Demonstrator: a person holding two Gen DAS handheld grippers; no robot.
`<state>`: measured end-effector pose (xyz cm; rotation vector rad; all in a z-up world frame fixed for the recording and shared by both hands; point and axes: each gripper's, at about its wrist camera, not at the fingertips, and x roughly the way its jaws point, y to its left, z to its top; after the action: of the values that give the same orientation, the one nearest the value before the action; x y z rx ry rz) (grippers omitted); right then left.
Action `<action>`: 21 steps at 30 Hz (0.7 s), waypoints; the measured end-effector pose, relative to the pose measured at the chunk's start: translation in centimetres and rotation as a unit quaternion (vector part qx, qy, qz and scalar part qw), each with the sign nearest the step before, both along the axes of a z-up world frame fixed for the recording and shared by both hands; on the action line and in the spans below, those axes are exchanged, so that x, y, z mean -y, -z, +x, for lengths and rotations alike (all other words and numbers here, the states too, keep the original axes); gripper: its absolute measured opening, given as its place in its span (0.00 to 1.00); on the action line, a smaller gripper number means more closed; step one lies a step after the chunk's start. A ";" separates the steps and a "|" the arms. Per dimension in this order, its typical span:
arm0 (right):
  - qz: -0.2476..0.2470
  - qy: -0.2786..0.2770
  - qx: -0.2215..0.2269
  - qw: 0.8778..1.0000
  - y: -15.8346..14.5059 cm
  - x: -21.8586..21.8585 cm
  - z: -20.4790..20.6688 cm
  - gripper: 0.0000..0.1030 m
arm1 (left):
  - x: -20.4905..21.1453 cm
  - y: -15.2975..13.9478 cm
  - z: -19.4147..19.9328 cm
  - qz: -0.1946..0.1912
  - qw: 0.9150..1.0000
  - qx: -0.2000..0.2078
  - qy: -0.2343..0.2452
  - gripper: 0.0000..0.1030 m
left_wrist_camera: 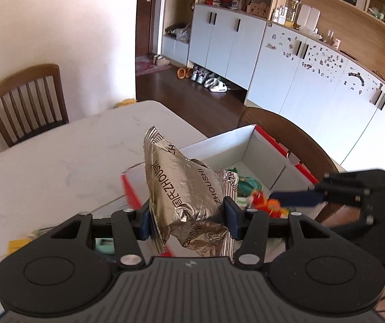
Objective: Organize objects
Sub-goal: 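Carry the foil bag and dragon keychain with both grippers into the box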
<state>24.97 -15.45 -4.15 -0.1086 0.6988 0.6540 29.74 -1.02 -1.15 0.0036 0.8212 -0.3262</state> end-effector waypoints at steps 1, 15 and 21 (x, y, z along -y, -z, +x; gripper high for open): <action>-0.002 -0.002 -0.003 1.000 0.3 0.2 0.2 0.35 | 0.4 0.3 0.6 -0.002 1.000 -0.005 -0.002 0.50; -0.047 -0.045 -0.047 0.997 5.4 1.3 2.7 0.35 | 5.8 6.6 7.2 0.010 0.996 -0.080 -0.025 0.50; -0.065 -0.055 -0.062 0.994 6.5 1.3 3.1 0.35 | 7.0 8.7 8.9 0.013 0.994 -0.101 -0.034 0.50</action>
<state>28.09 -16.75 -10.68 -0.2297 0.8597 0.7257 38.61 -8.02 -9.81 -0.0336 1.0234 -0.2545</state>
